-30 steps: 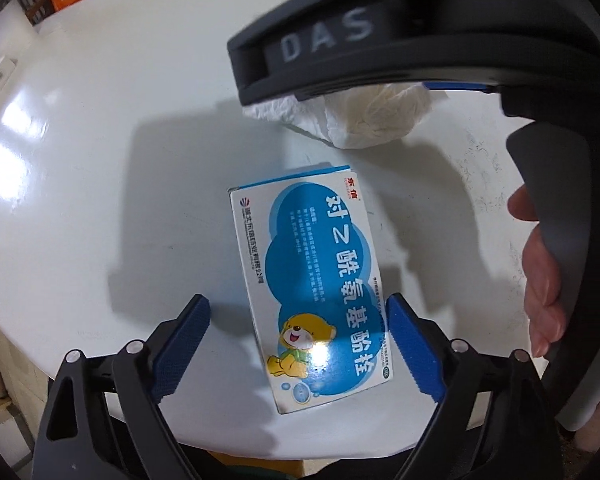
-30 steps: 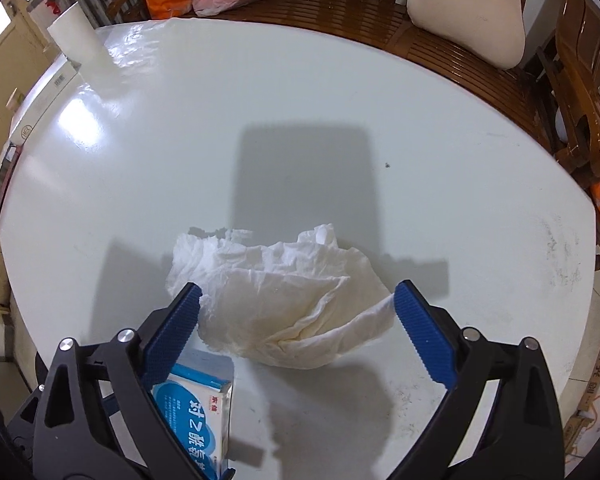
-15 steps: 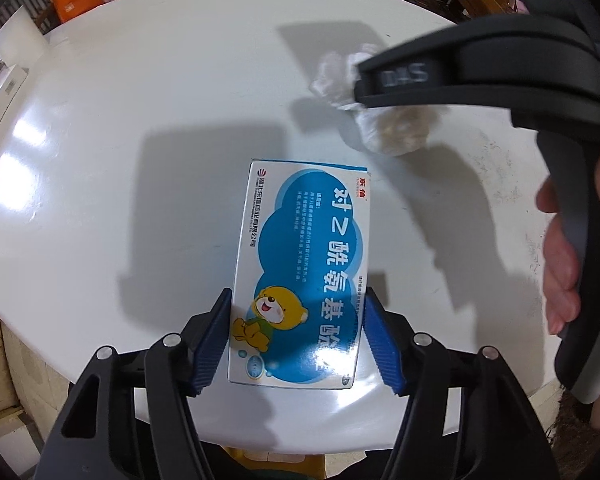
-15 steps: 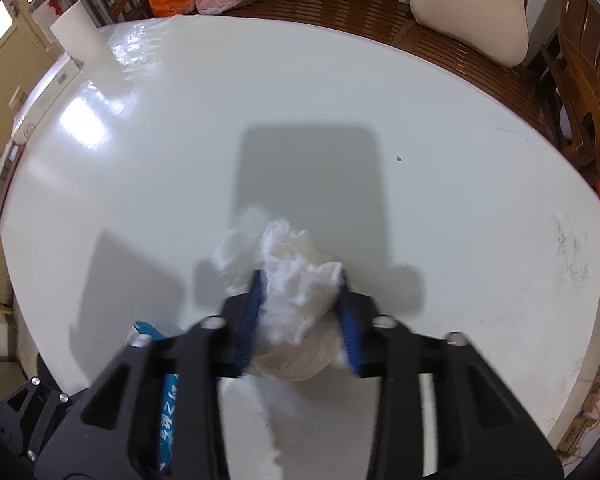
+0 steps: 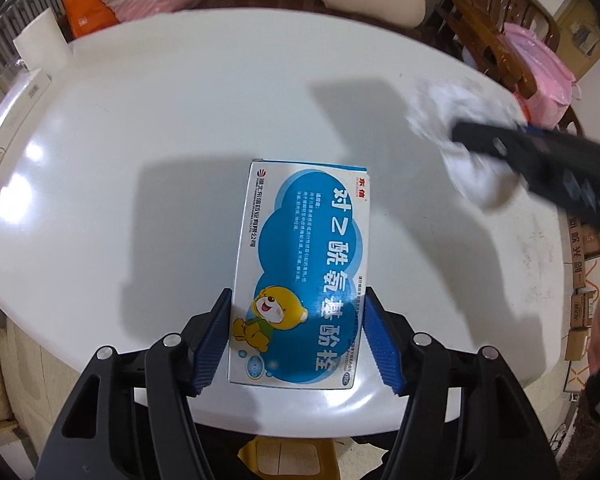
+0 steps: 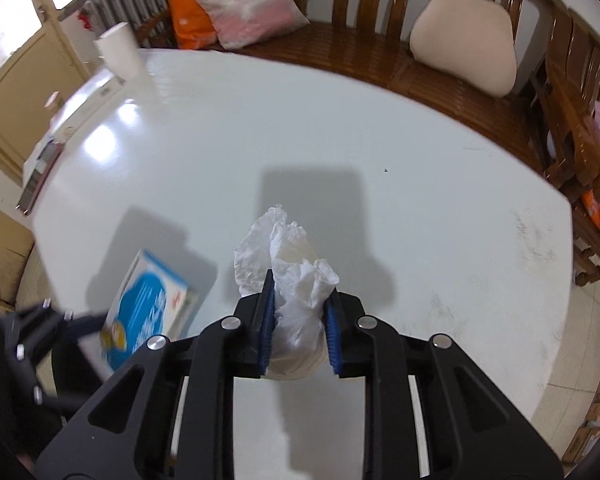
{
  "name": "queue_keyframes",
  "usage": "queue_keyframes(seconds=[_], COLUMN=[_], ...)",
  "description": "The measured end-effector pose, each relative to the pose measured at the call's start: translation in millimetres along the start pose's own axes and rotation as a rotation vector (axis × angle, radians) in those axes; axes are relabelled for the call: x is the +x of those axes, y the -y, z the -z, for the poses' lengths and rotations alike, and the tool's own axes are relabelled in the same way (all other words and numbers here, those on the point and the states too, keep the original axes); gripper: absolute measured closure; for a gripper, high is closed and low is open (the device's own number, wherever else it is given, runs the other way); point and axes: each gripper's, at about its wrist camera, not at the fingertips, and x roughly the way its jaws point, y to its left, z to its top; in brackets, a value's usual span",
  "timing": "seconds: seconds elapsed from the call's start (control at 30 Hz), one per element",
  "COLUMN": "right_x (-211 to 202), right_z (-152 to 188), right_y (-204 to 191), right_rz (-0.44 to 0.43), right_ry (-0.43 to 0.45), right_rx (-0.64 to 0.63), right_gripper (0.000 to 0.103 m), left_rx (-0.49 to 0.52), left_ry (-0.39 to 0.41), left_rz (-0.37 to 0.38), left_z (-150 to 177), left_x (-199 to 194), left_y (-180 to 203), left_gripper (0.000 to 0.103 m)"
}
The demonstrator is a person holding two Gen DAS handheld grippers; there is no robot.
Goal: Collect trash
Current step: 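Grasp the blue-white medicine box with the left tool while the right tool grasps the crumpled tissue, then lift the medicine box and tissue and carry both down over the trash bag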
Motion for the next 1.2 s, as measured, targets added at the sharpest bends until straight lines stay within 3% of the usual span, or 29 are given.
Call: queue_keyframes(seconds=[0.17,0.27,0.6,1.1,1.2], right_x=[-38.9,-64.7,-104.4,-95.9,-88.2], right_z=[30.9,49.1,113.3,193.5,209.8], right_y=[-19.0,-31.0,-63.7,-100.3,-107.0], right_rz=[0.014,0.023,0.056,0.084,0.085], right_ry=[0.055,0.098,0.155,0.142,0.124], right_rx=[-0.039,-0.051,-0.075,-0.051,-0.053], right_gripper=[0.081,0.081,0.081,0.081,0.081], left_rx=[0.038,0.057,0.101,0.187,0.207], left_ry=[0.053,0.084,0.173,0.188,0.207], left_rz=[-0.012,-0.012,0.008,0.026,0.0], left_z=[19.0,15.9,42.0,123.3,138.7], left_x=[-26.2,-54.7,-96.8,-85.4,-81.4], left_y=[-0.2,-23.3,-45.6,-39.4,-37.6], left_gripper=[0.042,0.042,0.042,0.041,0.041])
